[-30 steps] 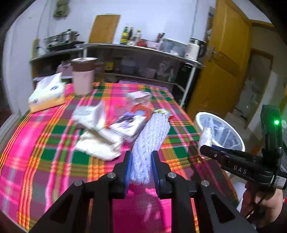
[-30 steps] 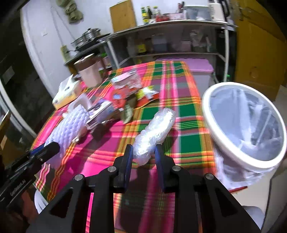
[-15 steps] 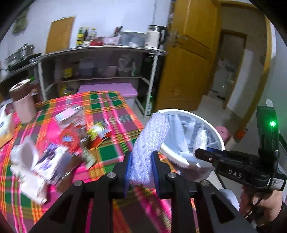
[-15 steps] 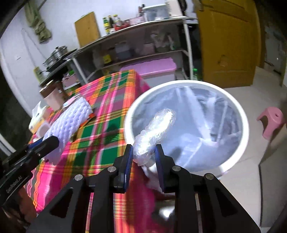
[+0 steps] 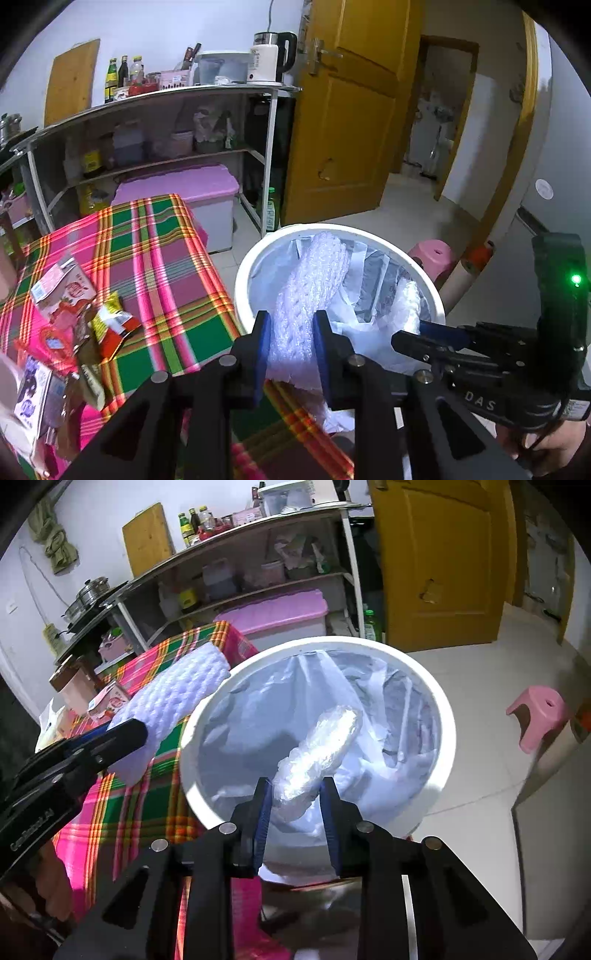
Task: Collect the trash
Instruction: 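Open both grippers over the bin, dropping the foam net and plastic bag, then grasp the white paper bag with the left gripper while the right gripper grasps a wrapper, then carry the paper bag and wrapper over the bin with both grippers, then open both grippers to drop the paper bag and wrapper into the bin, then move both grippers back toward the remaining trash on the table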
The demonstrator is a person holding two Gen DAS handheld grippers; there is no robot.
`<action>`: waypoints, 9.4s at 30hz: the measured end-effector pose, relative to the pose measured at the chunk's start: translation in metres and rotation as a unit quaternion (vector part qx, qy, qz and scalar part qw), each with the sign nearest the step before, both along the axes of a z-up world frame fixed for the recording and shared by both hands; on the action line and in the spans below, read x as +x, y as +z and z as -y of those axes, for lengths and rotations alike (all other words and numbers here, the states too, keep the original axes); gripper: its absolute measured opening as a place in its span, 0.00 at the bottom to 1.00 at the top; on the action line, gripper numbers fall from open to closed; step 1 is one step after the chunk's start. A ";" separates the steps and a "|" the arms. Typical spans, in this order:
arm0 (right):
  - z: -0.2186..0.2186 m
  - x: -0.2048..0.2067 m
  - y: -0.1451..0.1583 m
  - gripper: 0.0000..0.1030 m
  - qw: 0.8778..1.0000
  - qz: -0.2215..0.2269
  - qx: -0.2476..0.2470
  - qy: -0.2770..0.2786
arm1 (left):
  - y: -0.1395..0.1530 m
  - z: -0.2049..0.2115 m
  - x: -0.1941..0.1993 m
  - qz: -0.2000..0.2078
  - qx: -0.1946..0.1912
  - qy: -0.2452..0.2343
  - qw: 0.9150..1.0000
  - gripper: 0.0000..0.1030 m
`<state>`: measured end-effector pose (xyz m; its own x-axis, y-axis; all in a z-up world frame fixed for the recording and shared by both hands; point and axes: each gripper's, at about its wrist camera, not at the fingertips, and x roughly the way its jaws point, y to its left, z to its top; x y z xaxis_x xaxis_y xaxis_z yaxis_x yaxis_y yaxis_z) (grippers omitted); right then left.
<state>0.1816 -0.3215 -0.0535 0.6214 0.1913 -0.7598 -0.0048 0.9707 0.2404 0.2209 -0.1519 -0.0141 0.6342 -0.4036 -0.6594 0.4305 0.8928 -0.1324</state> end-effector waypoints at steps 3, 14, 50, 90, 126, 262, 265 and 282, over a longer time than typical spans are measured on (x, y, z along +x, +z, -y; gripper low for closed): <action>0.003 0.001 -0.001 0.37 1.000 0.000 0.002 -0.001 | -0.002 0.004 0.006 -0.005 0.001 -0.004 1.000 0.26; -0.002 -0.004 0.004 0.40 1.000 0.014 -0.001 -0.003 | 0.000 0.001 0.007 -0.011 -0.016 -0.007 1.000 0.28; -0.108 -0.041 0.021 0.40 0.985 0.062 0.026 0.160 | 0.000 -0.154 -0.099 0.005 -0.012 0.166 0.986 0.28; -0.228 0.052 -0.002 0.41 0.970 0.017 0.024 0.240 | -0.037 -0.275 -0.056 -0.057 -0.113 0.318 0.940 0.23; -0.188 -0.015 0.008 0.09 0.971 0.023 0.054 0.230 | -0.004 -0.224 -0.116 -0.013 -0.084 0.235 0.968 0.08; -0.130 -0.044 0.039 0.48 0.978 0.080 0.027 0.189 | 0.006 -0.193 -0.098 0.001 -0.050 0.201 0.978 0.38; -0.135 -0.039 0.037 0.48 0.978 0.076 0.024 0.194 | 0.002 -0.201 -0.092 -0.002 -0.045 0.213 0.976 0.38; -0.184 -0.002 0.015 0.48 0.974 0.014 0.068 0.218 | -0.009 -0.259 -0.074 -0.004 -0.045 0.263 0.964 0.38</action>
